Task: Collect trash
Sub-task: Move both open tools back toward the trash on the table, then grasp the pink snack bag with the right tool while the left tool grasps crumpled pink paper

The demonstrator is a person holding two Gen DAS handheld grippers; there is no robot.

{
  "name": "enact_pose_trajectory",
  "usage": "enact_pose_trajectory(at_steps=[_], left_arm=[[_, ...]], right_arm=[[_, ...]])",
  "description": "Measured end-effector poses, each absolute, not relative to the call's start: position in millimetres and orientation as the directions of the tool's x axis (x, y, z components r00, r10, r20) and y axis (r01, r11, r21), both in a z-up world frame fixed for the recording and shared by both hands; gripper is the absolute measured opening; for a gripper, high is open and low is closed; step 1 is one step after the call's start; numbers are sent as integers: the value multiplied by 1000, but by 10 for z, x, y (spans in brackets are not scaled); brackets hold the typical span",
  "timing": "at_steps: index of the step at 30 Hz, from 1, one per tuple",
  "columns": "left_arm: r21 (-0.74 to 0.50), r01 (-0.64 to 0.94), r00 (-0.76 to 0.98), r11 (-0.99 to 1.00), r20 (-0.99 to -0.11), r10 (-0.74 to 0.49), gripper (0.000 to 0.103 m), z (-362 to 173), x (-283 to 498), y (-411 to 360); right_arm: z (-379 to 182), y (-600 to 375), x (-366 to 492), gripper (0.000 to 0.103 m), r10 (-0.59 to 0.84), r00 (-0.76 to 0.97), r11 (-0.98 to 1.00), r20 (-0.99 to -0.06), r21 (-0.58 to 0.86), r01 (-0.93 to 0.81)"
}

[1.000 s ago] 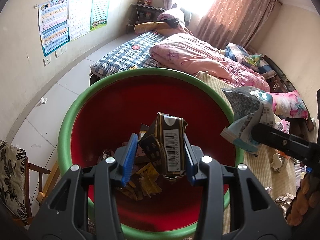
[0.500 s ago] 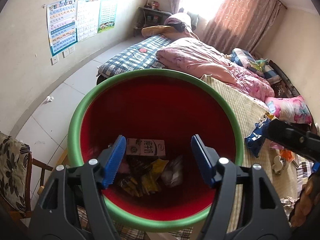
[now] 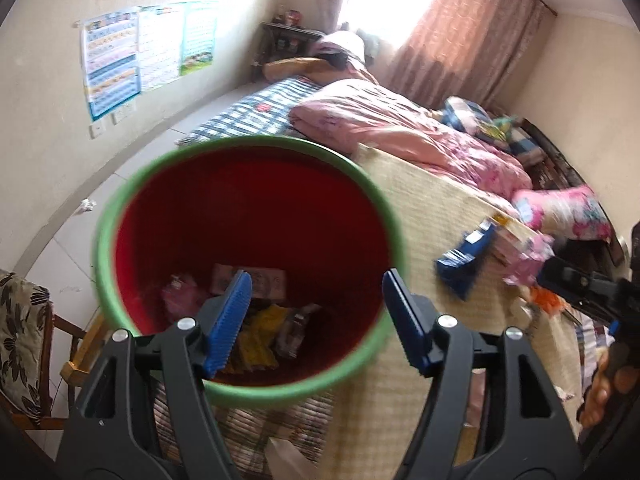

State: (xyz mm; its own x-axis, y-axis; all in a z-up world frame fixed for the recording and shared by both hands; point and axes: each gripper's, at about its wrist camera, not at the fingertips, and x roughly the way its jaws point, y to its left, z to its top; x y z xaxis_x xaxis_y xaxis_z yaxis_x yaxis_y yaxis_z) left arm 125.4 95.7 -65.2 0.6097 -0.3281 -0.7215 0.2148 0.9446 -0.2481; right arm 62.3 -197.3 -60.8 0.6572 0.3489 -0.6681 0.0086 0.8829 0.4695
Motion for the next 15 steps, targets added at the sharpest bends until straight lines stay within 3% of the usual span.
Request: enact_pose_trajectory(at_steps=[8, 15], left_arm=[[-303, 377, 442, 875, -772, -457, 70, -863, 801, 90], [-281, 363, 365, 888, -834, -414, 70, -1209, 530, -309]], right_arm=[[-745, -2819, 205, 49, 250, 663, 884, -706, 446, 142], [-882, -3114, -40, 54, 257, 623, 892, -739, 429, 140]])
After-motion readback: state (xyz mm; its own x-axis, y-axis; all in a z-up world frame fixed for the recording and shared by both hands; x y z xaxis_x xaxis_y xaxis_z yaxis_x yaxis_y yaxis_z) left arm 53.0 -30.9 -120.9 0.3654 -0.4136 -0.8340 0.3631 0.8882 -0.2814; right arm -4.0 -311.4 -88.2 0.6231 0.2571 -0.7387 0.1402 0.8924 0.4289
